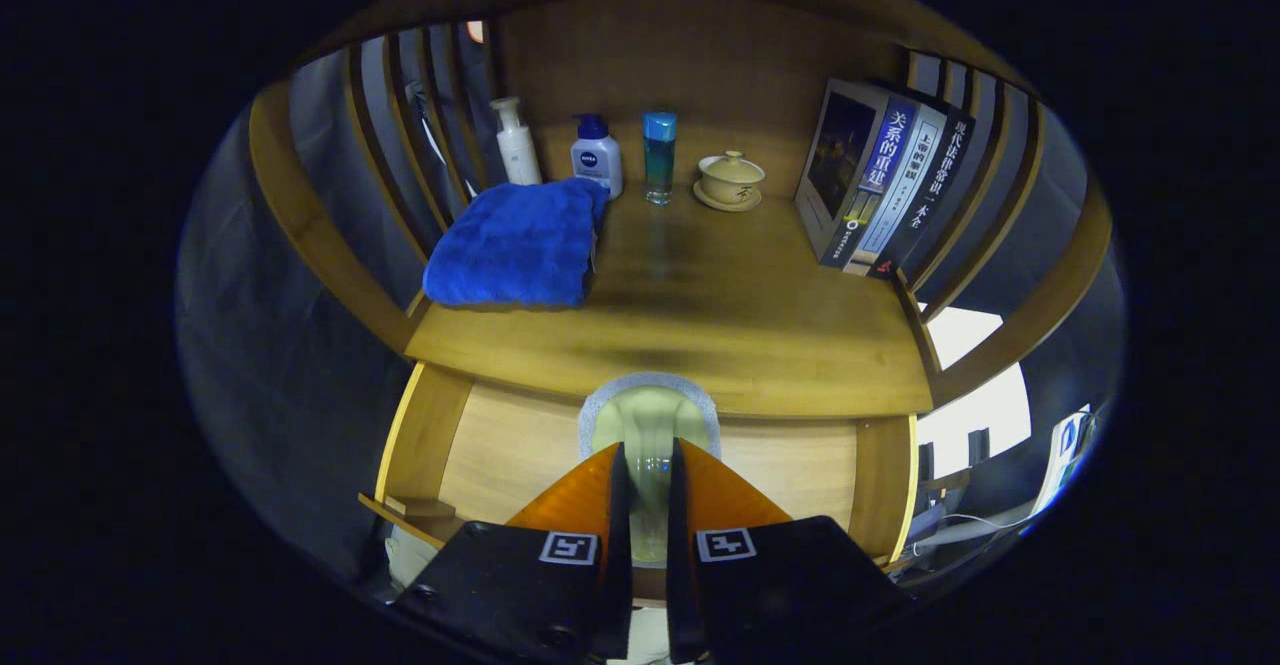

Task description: Pull open the drawer, take out the items inside it, and place them on the countertop above the cabinet.

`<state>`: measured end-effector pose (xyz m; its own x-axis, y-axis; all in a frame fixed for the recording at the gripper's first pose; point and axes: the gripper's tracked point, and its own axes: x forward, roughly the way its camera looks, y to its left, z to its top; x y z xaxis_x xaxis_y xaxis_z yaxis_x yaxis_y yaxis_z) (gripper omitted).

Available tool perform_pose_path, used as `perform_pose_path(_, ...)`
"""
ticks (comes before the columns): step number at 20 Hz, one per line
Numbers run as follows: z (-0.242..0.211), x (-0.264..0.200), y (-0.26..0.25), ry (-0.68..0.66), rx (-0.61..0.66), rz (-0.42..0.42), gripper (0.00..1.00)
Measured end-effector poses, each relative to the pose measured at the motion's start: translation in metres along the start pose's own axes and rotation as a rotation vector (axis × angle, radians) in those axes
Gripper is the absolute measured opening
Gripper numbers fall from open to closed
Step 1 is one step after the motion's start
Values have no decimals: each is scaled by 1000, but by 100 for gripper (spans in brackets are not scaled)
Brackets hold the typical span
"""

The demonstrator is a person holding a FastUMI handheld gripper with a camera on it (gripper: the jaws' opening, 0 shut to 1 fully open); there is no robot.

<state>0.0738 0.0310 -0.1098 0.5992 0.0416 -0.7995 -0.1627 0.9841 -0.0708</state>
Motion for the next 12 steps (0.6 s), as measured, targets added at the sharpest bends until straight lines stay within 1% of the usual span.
perform_pose_path(5,23,16,-17,7,33,-32,22)
perform_pose_path(9,40,41,-38,28,43,-74,22)
perform_pose_path(12,57,63,-44,31,70,-78,23)
